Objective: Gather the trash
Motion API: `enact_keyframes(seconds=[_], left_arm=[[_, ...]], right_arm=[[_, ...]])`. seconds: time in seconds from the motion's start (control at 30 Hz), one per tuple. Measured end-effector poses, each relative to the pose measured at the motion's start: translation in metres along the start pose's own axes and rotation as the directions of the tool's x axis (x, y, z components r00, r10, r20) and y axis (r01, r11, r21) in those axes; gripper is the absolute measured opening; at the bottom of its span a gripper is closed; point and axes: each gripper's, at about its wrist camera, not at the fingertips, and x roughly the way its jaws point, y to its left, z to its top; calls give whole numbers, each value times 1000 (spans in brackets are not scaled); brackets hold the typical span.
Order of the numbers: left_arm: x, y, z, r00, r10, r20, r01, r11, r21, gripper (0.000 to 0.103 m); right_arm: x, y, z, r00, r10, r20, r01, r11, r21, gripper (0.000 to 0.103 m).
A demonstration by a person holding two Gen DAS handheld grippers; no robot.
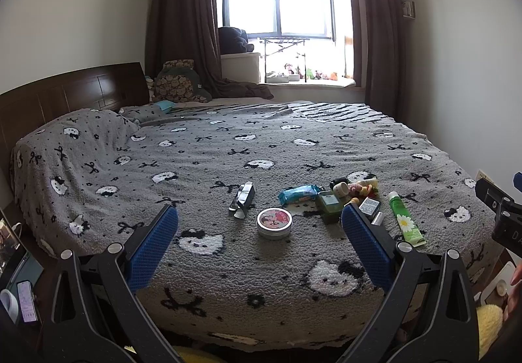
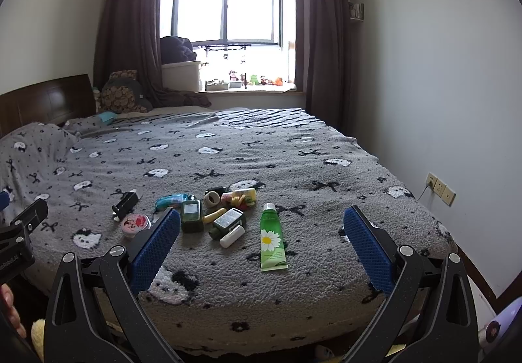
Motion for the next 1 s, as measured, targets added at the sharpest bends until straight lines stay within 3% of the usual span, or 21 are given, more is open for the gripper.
enact_keyframes(seconds=[0.23,0.53,0.73,1.0], left_arm=[[3,-2,-1,1000,-7,1,7,1000,1,95],[34,0,-22,999,-29,-29,30,1000,10,95],[72,9,-45,995,-13,-96,15,1000,26,95],[137,10,-64,971,-60,-231,59,998,-15,95]], right_arm=[[1,-4,-1,1000,-2,7,2,1000,3,100],[32,-13,-20,999,-40,-13,40,999,-7,100],[70,-11,-43,997,-55,-63,51,997,-58,100],[124,-25,-60,984,-24,-175,30,999,37,100]])
